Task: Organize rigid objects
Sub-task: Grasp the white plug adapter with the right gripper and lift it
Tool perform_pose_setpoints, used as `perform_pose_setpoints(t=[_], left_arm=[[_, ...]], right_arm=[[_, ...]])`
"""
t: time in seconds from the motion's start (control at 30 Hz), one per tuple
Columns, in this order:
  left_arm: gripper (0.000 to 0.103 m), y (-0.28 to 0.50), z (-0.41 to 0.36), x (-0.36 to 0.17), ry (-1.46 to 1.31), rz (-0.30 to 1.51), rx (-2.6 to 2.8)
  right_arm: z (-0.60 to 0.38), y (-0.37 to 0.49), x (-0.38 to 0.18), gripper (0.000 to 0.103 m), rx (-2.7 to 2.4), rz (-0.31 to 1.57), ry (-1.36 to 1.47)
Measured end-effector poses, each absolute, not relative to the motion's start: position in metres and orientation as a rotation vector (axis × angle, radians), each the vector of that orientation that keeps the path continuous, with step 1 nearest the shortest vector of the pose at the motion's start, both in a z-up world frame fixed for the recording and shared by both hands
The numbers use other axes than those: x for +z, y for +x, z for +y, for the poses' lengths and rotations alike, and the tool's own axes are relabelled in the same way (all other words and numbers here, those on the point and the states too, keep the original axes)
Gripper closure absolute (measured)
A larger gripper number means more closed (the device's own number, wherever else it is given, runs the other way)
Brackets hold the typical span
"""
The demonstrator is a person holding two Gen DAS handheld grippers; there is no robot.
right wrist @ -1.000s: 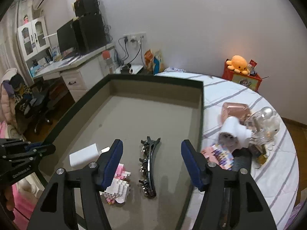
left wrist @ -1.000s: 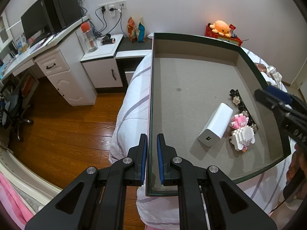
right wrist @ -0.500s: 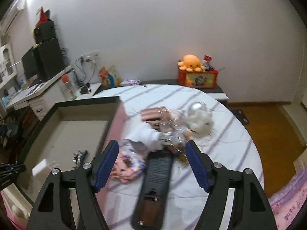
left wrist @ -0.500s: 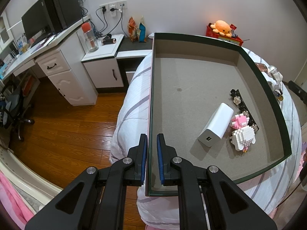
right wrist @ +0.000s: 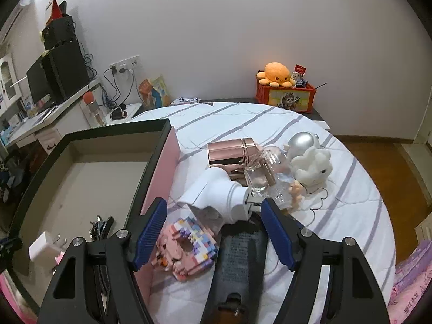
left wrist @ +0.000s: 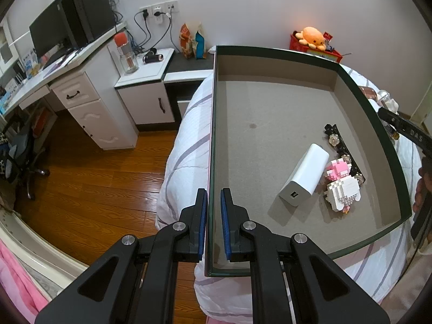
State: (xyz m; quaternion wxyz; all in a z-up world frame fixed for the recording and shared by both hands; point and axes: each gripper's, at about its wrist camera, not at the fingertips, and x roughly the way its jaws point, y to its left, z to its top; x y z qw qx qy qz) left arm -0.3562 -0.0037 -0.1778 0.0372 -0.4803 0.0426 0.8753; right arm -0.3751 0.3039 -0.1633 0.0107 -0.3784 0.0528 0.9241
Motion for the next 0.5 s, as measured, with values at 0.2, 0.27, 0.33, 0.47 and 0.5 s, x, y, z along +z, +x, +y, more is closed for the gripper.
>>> perform_pose_setpoints(t=[0.2,0.27,0.33,0.47,0.5], left_arm=[[0.093,-0.358,-0.004,-0.178,-1.473,0.130,2.686],[0.093,-0.358,-0.004,-0.179,-1.473,0.128,2.685],[0.093,-0.358,-0.004,-0.179,-1.470,0.128,2.685],[0.093,-0.358,-0.003,-0.178,-1.469,0.131,2.685],[0.093,-0.358,-0.004,-0.178,-1.470,0.132,2.685]], right_arm=[[0.301,-0.388,-0.171,0.029,2.859,0.149,-1.217],[0.298,-0.392,-0.173,0.029,2.854,0.128,-1.222],[0.297,-0.396,-0.177,0.029,2.843,0.109,-1.238],[0.307,-0.396,-0.180,0.043,2.861,0.178,-1.253],[0.309,-0.395,-0.180,0.044,2.878,0.201,-1.253]])
